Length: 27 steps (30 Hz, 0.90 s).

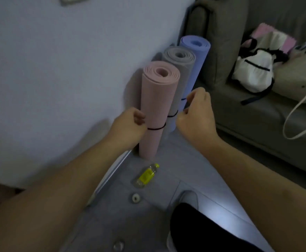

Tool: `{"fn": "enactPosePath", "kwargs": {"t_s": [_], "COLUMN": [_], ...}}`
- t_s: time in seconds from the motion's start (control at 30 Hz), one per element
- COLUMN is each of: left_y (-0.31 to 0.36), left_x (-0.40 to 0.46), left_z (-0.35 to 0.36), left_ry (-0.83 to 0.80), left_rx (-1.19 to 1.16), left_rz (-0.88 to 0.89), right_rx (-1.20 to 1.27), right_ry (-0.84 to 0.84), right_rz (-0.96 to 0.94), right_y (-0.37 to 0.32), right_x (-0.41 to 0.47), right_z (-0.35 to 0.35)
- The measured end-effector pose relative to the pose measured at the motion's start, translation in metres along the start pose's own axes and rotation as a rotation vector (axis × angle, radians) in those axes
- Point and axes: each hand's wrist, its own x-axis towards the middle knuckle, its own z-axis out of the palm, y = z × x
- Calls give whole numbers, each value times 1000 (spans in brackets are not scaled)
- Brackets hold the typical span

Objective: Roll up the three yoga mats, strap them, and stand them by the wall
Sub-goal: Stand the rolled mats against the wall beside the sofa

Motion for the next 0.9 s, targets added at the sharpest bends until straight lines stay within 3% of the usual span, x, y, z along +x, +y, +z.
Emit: {"fn": "enactPosePath", "kwargs": {"t_s": [0.1,0.3,0.5,0.63,0.9], "left_y": [-33,-119,-166,-179,-187], "left_x": [-53,-126,-113,-75,-42], "left_z": [-10,-28,-43,-48,-31], "left_ry": [-20,-13,-24,-81,-279], "left_rx": [-95,-172,-228,-243,-325], "left_rz": [-63,-165,-119,-64,-157], "right_rx": [-58,-252,-350,-483,-522], "right_ry": [-202,-877,-1187,-1288,-1110], "right_rz": [109,260,261,175,206], "right_y": [19,73,128,153,174], "right_x": [-59,-195,-319,-378,-383], "right_z": [34,154,277,336,355]}}
